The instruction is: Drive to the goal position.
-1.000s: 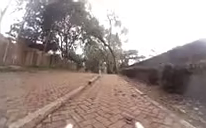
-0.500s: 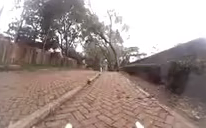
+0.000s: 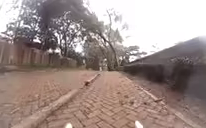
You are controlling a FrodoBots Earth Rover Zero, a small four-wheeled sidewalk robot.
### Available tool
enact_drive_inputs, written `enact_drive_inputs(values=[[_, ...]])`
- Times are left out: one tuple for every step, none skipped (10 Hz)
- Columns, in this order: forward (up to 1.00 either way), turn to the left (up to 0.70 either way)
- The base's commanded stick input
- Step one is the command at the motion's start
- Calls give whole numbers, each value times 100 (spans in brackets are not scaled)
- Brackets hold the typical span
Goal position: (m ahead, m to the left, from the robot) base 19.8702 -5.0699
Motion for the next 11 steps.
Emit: enact_drive_inputs(values=[[70,0],[70,0],[70,0],[70,0],[70,0],[70,0],[70,0],[70,0],[70,0],[70,0],[70,0]])
